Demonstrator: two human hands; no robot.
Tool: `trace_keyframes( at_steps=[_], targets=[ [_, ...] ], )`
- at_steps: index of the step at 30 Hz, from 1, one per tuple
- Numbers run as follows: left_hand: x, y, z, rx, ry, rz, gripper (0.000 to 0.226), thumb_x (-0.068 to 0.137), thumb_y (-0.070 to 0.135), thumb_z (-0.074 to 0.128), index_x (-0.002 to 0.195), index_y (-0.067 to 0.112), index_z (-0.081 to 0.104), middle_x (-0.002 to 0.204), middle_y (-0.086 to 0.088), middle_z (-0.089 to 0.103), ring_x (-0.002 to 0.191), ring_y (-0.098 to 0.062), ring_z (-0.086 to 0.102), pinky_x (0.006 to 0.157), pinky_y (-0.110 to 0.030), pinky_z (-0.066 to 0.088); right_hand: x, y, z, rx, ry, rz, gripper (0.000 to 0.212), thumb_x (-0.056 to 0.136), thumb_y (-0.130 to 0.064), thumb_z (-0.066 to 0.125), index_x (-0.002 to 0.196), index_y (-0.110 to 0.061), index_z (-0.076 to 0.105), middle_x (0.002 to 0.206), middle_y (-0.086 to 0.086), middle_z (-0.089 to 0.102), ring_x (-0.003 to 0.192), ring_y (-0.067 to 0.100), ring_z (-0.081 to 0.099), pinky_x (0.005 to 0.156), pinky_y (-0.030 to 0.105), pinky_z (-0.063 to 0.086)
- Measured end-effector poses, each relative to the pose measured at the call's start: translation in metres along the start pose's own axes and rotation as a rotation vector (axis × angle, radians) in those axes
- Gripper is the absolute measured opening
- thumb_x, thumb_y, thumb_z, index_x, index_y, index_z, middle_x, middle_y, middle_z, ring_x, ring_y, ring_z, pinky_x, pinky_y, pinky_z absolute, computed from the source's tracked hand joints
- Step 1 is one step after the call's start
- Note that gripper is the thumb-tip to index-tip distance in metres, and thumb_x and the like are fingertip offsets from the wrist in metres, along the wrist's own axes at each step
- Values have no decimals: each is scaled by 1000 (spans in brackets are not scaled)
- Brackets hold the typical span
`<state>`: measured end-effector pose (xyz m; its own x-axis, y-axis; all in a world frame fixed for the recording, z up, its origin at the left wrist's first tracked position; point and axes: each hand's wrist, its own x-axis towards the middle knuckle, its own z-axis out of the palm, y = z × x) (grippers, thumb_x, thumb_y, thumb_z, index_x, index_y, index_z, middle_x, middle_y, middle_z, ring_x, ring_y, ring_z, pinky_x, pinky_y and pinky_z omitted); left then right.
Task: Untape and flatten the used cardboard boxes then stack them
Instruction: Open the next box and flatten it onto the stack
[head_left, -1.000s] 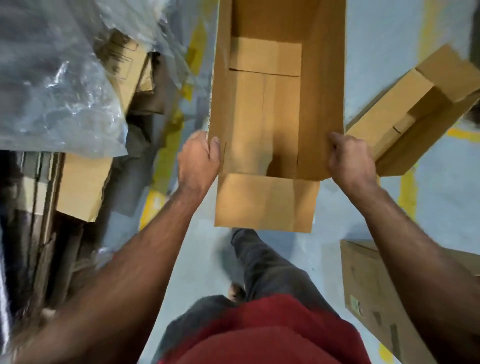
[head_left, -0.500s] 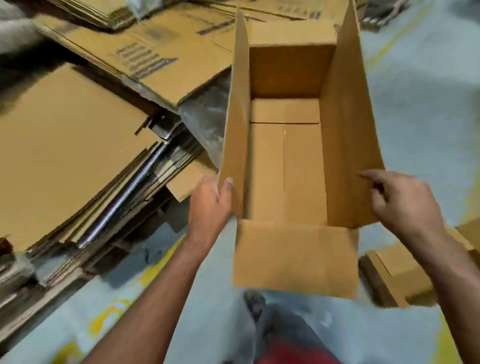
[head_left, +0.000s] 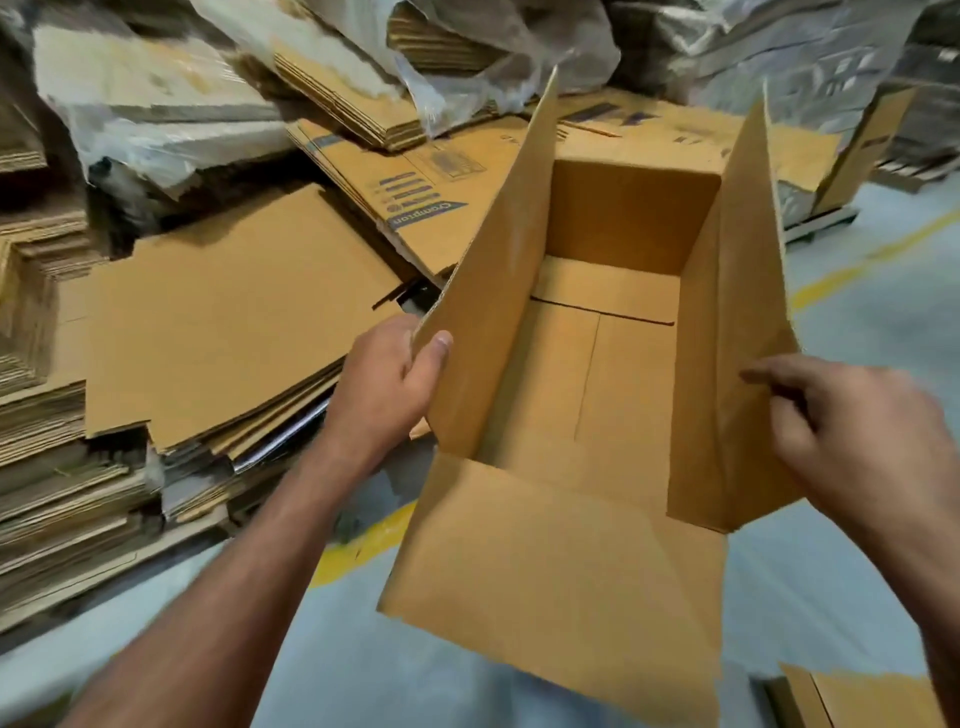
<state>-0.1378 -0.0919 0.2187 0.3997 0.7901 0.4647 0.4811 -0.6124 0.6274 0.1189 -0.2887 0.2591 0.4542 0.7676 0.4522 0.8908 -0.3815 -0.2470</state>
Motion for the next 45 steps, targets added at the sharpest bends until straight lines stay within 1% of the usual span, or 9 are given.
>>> trace_keyframes(
  at_steps=[10, 14, 18, 24, 30, 35, 38, 42, 45],
  targets=[
    [-62, 27, -39, -117, 100, 28, 32, 97, 30, 47, 65, 26, 47, 66, 3, 49, 61, -16, 48, 55, -31, 34, -62, -47, -62, 6, 92, -27, 31, 85, -3, 55, 109, -11, 74, 75, 19, 70, 70, 42, 62, 66, 44, 52],
    [-115, 11, -105, -114, 168, 18, 34, 98, 34, 45, 77, 9, 58, 75, -7, 57, 70, -26, 56, 60, -47, 48, -105, -100, -82, 44, 145, -88, 32, 87, -3, 54, 114, -8, 72, 79, 19, 71, 67, 36, 62, 66, 44, 56],
    [-178, -16, -176, -98, 324, -89, 29, 97, 31, 48, 79, 11, 58, 73, -4, 59, 67, -21, 56, 56, -36, 44, -136, -160, -79, 121, 152, -215, 34, 87, -4, 55, 117, -9, 71, 88, 20, 73, 75, 38, 65, 70, 48, 57],
    [-272, -62, -274, 28, 489, -245, 32, 91, 37, 44, 82, 11, 61, 73, -1, 62, 66, -20, 56, 59, -35, 41, -165, -252, -47, 229, 65, -408, 35, 81, 2, 63, 112, -9, 74, 81, 19, 73, 66, 39, 66, 62, 46, 57],
    [-359, -94, -345, 107, 663, -453, 31, 94, 36, 46, 92, 16, 69, 79, 2, 71, 73, -21, 68, 66, -44, 56, -178, -350, -2, 350, -84, -602, 33, 80, 4, 67, 110, -9, 75, 83, 18, 74, 70, 38, 69, 66, 43, 56],
    [-423, -114, -374, 192, 889, -624, 23, 93, 32, 50, 73, 25, 60, 59, 14, 61, 55, -3, 54, 58, -30, 49, -192, -435, 53, 413, -217, -821, 36, 78, 1, 65, 110, -12, 75, 92, 14, 76, 78, 37, 71, 69, 46, 59],
    [-445, -128, -388, 289, 1000, -675, 19, 92, 28, 48, 82, 25, 63, 72, 0, 64, 65, -2, 56, 63, -24, 42, -186, -491, 83, 460, -298, -952, 39, 78, 0, 65, 113, -15, 74, 97, 13, 76, 80, 37, 71, 70, 46, 59],
    [-459, -144, -404, 357, 1157, -787, 23, 91, 34, 47, 89, 22, 67, 79, 11, 66, 74, -13, 63, 64, -28, 43, -173, -561, 119, 534, -378, -1105, 39, 77, -2, 66, 113, -16, 74, 99, 11, 76, 85, 36, 71, 72, 48, 58],
    [-455, -155, -413, 391, 1269, -844, 19, 90, 33, 47, 79, 31, 62, 75, 15, 64, 69, -4, 61, 59, -27, 42, -165, -613, 142, 548, -424, -1246, 33, 81, -6, 63, 111, -17, 73, 100, 8, 76, 90, 33, 70, 76, 45, 57]
  ],
)
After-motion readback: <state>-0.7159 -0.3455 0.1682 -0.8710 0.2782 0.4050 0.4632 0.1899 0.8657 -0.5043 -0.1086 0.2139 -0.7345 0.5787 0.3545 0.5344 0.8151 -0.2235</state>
